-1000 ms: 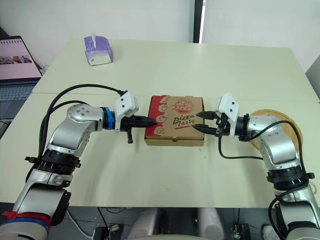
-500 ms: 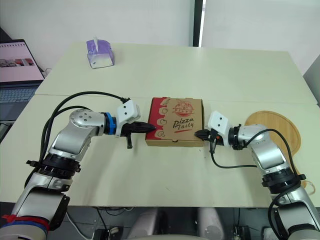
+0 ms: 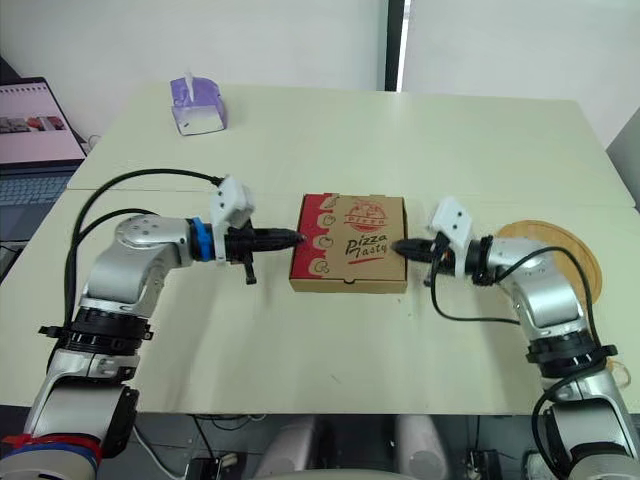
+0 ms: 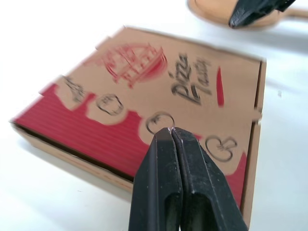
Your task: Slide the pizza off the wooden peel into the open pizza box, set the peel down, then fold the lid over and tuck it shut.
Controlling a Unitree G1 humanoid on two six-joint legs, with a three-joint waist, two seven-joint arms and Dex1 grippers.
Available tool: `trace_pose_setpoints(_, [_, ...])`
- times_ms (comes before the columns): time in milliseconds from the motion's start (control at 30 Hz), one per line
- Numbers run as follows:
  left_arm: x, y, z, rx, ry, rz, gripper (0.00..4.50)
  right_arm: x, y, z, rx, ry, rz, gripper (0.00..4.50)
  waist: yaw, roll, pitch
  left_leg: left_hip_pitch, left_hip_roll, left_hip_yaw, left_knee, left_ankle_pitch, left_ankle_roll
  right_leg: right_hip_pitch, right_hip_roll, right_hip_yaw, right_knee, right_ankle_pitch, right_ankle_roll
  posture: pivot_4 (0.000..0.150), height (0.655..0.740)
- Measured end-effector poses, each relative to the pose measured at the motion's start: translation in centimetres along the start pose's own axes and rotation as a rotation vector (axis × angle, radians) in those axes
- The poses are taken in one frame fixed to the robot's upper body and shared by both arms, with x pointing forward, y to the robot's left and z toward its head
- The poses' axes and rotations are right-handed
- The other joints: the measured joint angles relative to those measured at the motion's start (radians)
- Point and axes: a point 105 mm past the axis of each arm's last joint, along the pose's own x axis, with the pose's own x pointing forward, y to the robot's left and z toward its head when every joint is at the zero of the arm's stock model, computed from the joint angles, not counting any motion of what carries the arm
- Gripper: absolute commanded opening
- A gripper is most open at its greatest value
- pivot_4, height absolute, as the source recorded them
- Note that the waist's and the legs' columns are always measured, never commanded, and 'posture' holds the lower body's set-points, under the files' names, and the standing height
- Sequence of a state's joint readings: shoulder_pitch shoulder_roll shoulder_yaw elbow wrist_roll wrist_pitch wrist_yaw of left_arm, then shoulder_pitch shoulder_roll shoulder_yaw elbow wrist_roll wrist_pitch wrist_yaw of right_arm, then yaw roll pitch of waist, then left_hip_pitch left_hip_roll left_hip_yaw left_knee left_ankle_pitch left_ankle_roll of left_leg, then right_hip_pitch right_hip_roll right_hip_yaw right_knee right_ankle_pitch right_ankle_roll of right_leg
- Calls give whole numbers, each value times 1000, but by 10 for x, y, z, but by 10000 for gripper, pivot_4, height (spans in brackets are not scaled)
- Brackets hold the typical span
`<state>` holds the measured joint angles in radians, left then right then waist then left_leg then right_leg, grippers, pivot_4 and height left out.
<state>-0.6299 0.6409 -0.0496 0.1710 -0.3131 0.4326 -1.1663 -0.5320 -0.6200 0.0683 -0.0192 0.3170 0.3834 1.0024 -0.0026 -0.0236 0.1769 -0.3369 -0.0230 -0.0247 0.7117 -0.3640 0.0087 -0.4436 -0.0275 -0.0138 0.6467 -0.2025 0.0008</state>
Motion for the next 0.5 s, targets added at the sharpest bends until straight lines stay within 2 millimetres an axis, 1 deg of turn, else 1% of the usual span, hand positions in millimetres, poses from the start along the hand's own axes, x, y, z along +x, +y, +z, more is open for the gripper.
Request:
trace_pose_setpoints(67, [-10,7,3,7,-8,38,0,-8,-9,6,-28,3,-30,235,0,0,0,0,0,0,0,0,0,0,0,0,-1,0,0,1500,7400])
trace_pose_setpoints(133, [-23,18,4,9,-6,99,0,-14,-19,4,-35,18,-58,235,0,0,0,0,0,0,0,0,0,0,0,0,-1,0,0,1500,7400])
trace_pose_setpoints(167, [-27,22,3,9,-7,124,0,-15,-23,3,-38,25,-69,1849,0,0,0,0,0,0,0,0,0,0,0,0,-1,0,0,1500,7400])
trace_pose_setpoints(233, [-34,30,1,6,-13,164,3800,-18,-30,-1,-35,31,-89,5851,0,0,0,0,0,0,0,0,0,0,0,0,-1,0,0,1500,7400])
trace_pose_setpoints(267, [-37,35,-2,5,-15,189,6038,-19,-34,-2,-33,34,-95,9484,0,0,0,0,0,0,0,0,0,0,0,0,-1,0,0,1500,7400])
trace_pose_setpoints(367, [-42,50,-8,-4,-18,252,15032,-22,-48,-5,-47,52,-126,19571,0,0,0,-1,0,0,0,1,-2,-1,0,0,0,0,0,1500,7400])
trace_pose_setpoints(400, [-44,57,-7,-3,-30,287,19644,-23,-55,-6,-51,59,-141,24559,0,0,0,-2,0,0,0,1,-2,-1,0,0,0,0,0,1500,7400])
trace_pose_setpoints(467, [-48,66,-4,3,-48,327,25544,-23,-64,-9,-64,77,-161,30814,0,0,0,-2,0,1,0,1,-2,-2,0,0,0,0,0,1500,7400])
trace_pose_setpoints(500, [-48,69,-3,6,-56,339,29028,-24,-68,-10,-69,84,-173,34925,0,0,0,-3,0,1,0,1,-2,-3,0,0,0,0,0,1500,7400])
